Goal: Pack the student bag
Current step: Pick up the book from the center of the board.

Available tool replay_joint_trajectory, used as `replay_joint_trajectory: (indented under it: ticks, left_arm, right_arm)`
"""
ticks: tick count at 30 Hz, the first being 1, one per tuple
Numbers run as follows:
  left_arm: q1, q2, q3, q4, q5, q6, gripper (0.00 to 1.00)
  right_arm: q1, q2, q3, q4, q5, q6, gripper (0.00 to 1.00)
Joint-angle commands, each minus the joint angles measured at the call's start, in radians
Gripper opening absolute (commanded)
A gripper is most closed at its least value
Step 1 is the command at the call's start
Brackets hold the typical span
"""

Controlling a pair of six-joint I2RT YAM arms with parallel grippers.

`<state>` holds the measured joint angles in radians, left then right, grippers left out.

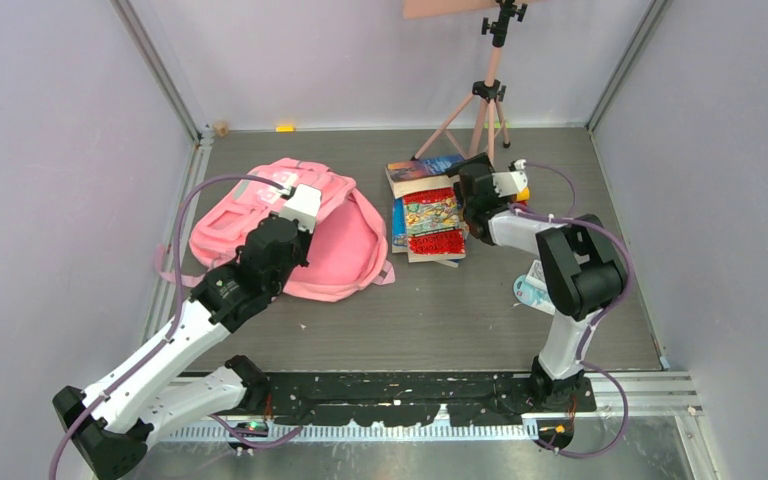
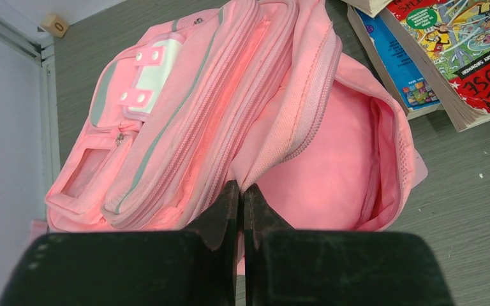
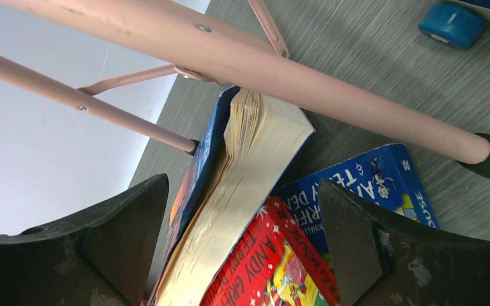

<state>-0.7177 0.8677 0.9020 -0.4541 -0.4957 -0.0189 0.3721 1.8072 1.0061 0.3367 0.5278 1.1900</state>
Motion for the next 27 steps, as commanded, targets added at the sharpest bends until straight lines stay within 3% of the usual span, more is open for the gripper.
replay_joint_trajectory:
  ticks: [1,6,8,10,13,18,24,27]
  left_arm:
    - [0.004,-0.033,0.017,0.089,0.011,-0.009,0.00]
    - [0.004,-0.038,0.017,0.089,0.011,-0.010,0.00]
    - [0.004,-0.038,0.017,0.089,0.011,-0.009,0.00]
    - [0.004,-0.040,0.017,0.089,0.010,-0.009,0.00]
    - [0.004,-0.040,0.015,0.091,0.008,-0.007,0.00]
    - [0.004,-0.039,0.015,0.092,0.004,-0.004,0.00]
    - [0.004,-0.037,0.015,0.092,0.007,-0.005,0.00]
    - [0.004,-0.038,0.015,0.092,0.008,-0.006,0.00]
  right_arm:
    - [0.002,0.053,0.077,0.036,0.068,0.029,0.93]
    - [0.002,0.102,0.112,0.027,0.076,0.039,0.91]
    - [0.002,0.118,0.120,0.035,0.077,0.038,0.85]
    - [0.002,0.130,0.127,0.047,0.072,0.031,0.72]
    - [0.002,0.135,0.120,0.090,0.074,0.029,0.61]
    - [0.002,0.120,0.093,0.193,0.086,-0.002,0.33]
    - [0.003,0.112,0.102,0.255,0.060,-0.029,0.08]
    - [0.002,0.099,0.081,0.303,0.041,-0.038,0.01]
